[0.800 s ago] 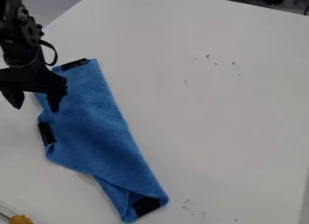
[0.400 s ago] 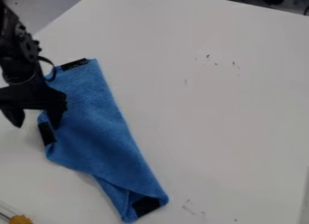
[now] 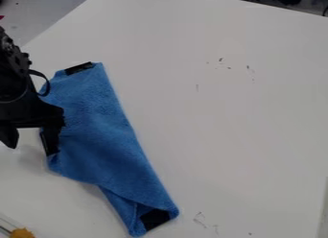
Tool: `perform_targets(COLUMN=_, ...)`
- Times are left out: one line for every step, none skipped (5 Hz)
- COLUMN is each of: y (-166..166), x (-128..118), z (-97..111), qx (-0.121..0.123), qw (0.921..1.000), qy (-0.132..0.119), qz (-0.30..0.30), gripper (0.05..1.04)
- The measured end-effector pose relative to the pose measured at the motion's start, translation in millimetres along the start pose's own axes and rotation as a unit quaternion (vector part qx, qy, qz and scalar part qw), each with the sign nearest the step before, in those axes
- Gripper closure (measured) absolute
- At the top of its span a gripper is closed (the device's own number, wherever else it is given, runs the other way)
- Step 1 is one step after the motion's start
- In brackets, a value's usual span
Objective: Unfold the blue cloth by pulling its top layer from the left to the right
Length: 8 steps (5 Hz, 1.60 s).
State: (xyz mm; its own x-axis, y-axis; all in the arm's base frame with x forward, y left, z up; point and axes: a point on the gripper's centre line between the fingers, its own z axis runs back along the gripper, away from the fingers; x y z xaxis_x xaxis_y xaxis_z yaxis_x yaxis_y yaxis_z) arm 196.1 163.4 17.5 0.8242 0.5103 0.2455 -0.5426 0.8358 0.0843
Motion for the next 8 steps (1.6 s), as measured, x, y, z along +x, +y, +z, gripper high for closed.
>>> perform_targets(y=-0.4, x=0.7, z=-6.7, qx=-0.01, qw=0.9999, qy=0.003, qz=0.001, gripper=0.084)
perform_targets(y=-1.5, x=4.1, z=-12.3, qx=-0.019, qw=0.9998, qy=0.002, qz=0.002, gripper=0.133)
perform_targets(y=-2.7, x=7.6, z=-13.8, qx=-0.024, qw=0.9997, qy=-0.009, qz=0.003, gripper=0.294)
perform_targets(y=-1.9, x=8.5, z=-14.2, qx=-0.019, qw=0.9997, qy=-0.015, qz=0.004, gripper=0.543)
perform_targets(y=-5.9, x=4.6, z=-10.1, qx=-0.004, qw=0.9999, qy=-0.012, qz=0.006, gripper=0.791)
perform_targets(y=-8.4, x=0.7, z=5.2, qx=0.019, qw=0.9997, qy=-0.008, qz=0.008, gripper=0.964)
perform_targets(y=-19.9, x=3.6, z=27.8, qx=0.03, qw=0.9991, qy=-0.027, qz=0.017, gripper=1.026)
perform_targets(y=-45.9, x=0.4, z=42.5, qx=0.021, qw=0.9993, qy=-0.029, qz=0.011, gripper=1.03)
